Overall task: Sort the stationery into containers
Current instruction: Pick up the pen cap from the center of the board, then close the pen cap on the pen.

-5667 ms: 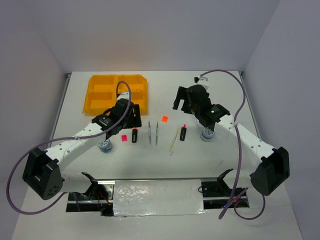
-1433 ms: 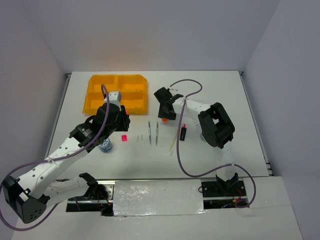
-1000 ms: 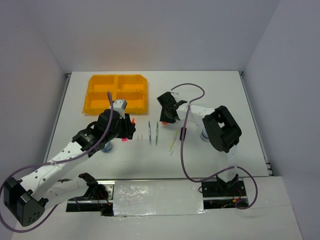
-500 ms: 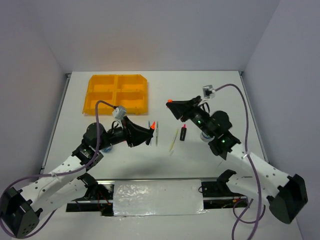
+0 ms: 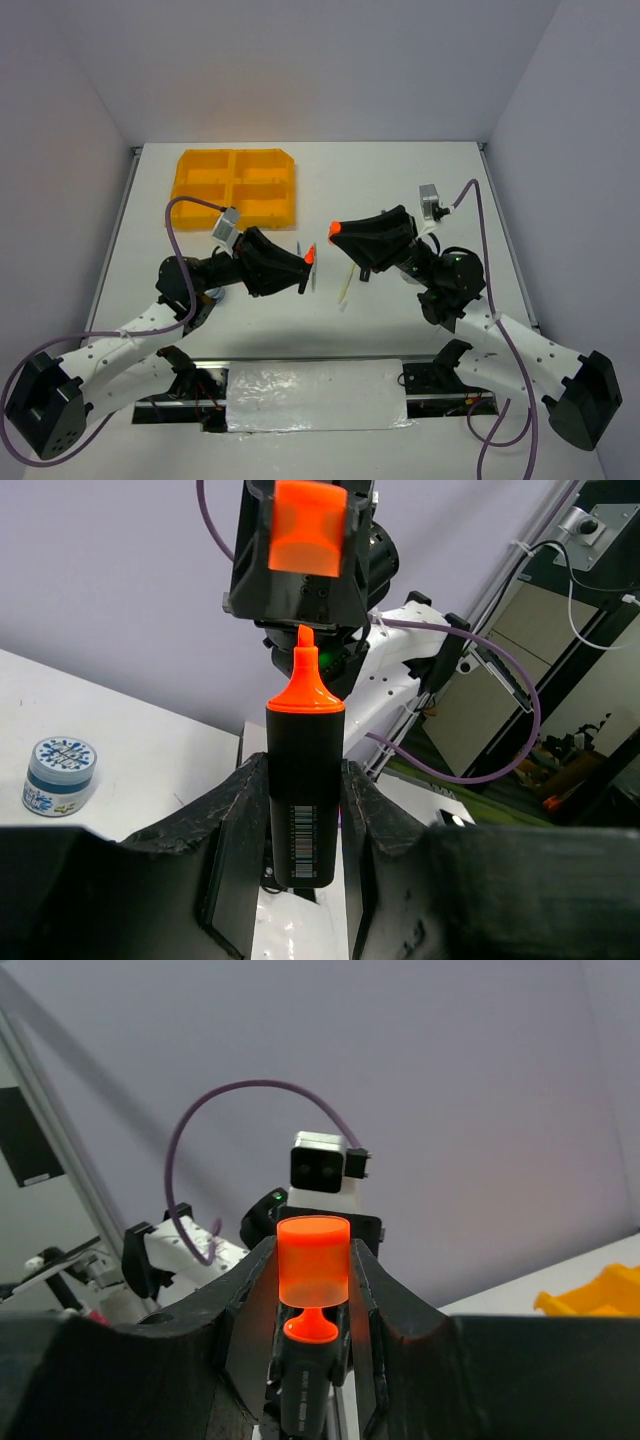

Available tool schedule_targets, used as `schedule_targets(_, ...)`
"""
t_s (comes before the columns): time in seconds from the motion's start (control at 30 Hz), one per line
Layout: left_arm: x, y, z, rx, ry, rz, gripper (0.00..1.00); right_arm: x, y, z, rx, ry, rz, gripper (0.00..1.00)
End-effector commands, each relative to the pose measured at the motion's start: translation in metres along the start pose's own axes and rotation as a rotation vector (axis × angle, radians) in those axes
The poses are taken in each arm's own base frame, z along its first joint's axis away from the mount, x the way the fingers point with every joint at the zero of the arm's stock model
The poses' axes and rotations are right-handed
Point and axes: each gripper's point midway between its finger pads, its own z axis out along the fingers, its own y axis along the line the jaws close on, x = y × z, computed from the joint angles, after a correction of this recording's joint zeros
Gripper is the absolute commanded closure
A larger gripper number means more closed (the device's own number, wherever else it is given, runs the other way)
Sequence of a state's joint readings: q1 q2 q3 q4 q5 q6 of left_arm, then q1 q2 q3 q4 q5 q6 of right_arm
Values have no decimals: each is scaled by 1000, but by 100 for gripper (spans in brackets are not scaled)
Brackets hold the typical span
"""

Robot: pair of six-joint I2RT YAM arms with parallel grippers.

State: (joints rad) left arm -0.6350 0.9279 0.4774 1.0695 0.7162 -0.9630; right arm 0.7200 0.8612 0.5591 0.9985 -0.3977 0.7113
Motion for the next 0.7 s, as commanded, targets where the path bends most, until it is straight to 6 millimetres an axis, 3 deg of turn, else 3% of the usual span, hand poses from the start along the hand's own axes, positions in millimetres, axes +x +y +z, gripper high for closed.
schedule_targets(0.0,-16,-25,2,90,-40,90,100,-19,32,8,-123,-54,-59,75)
schedule_targets(0.4,-11,-22,0,79,-26,86,100,-2,30,30,-141,-27,-28,75)
schedule_targets(0.67,-11,-21,-3,53,-30,96,100,10,27,34,-139,-10,-19,75)
